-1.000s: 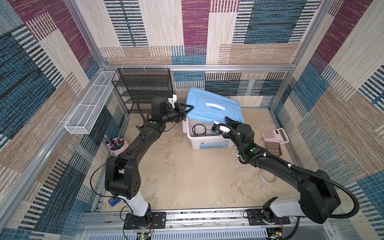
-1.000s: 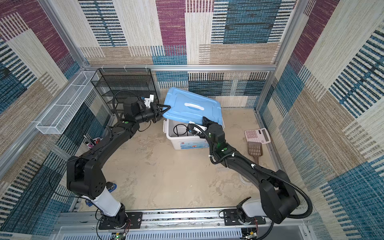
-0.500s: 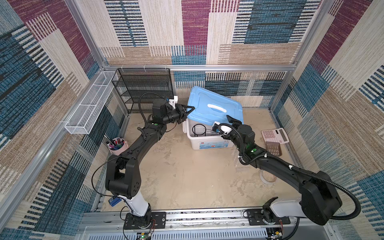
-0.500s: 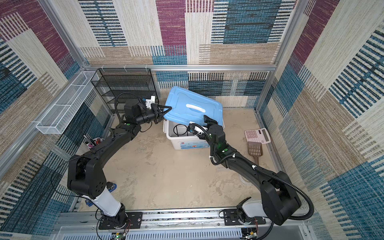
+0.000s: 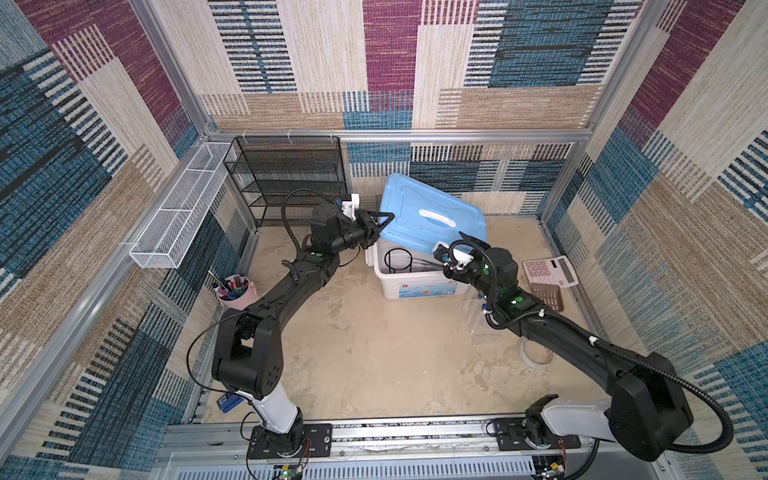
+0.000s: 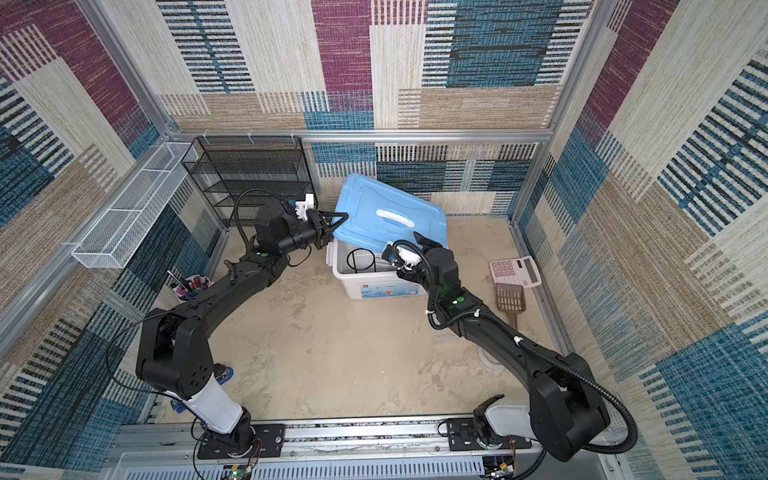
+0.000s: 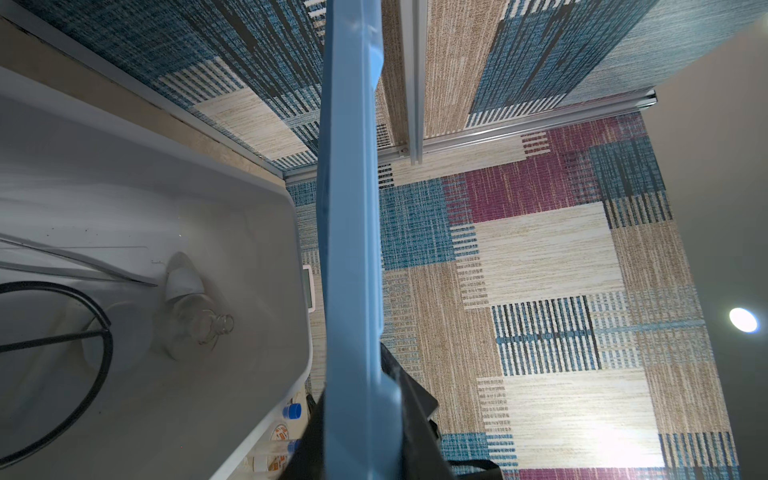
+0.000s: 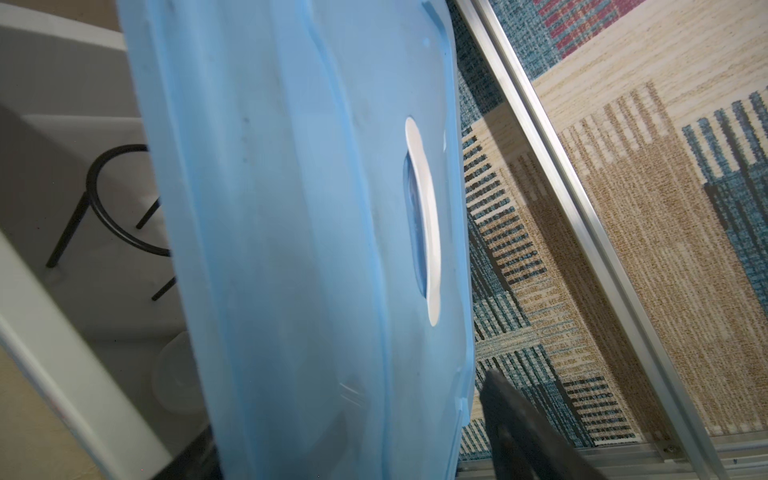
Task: Organize the chemistry lab equipment
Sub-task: 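Lower the lid onto the bin with both grippers holding opposite edges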
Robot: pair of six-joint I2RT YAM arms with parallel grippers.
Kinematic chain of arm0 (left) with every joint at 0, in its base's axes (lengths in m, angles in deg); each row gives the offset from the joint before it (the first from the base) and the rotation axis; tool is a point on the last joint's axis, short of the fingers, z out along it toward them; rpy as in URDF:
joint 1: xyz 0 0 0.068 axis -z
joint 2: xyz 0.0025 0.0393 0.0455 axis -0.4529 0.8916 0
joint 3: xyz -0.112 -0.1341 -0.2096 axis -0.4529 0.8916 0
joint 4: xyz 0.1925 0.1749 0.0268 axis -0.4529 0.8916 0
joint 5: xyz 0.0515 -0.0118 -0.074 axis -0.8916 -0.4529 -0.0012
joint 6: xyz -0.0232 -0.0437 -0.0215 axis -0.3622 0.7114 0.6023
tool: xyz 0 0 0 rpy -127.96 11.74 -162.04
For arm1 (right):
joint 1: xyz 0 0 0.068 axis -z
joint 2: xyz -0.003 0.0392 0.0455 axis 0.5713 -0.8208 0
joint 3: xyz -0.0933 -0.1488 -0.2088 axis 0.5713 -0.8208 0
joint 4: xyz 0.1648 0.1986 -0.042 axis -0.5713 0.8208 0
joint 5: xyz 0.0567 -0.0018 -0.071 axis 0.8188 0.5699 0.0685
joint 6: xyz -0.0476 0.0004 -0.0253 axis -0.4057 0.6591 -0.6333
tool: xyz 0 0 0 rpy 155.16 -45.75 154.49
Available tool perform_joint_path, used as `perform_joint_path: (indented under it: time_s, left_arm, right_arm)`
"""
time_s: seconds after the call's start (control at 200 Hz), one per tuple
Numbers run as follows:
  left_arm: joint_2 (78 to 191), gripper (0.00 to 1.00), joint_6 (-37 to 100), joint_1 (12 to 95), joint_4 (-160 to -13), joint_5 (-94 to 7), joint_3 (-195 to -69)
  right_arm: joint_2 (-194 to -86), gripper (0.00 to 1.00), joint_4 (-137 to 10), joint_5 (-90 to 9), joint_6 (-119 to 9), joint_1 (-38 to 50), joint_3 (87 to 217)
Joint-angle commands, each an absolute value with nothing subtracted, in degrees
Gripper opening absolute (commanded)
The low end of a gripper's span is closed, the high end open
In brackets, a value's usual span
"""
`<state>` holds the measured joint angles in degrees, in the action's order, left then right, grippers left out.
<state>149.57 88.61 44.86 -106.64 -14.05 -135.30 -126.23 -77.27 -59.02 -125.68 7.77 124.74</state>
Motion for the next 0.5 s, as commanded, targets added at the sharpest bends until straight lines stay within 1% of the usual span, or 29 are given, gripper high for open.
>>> perform_joint_path:
  time_s: [0.0,0.265,0.496]
  left_arm:
    - [150.0,0.07,89.9,45.0,-113.0,-15.9,-134.5]
    - [149.8,0.06,90.0,45.6,-113.7,-17.7,-133.0]
    - [149.6,0.05,90.6,45.9,-115.4,-19.2,-130.9]
  right_arm:
    - [-125.3,0.81,-77.5,-57.1,-123.3,9.1,125.4]
    - [-126.7,0.82,-71.6,-51.1,-119.5,10.9,127.6]
    - [-127.4,0.83,-68.9,-48.7,-117.2,11.4,128.1]
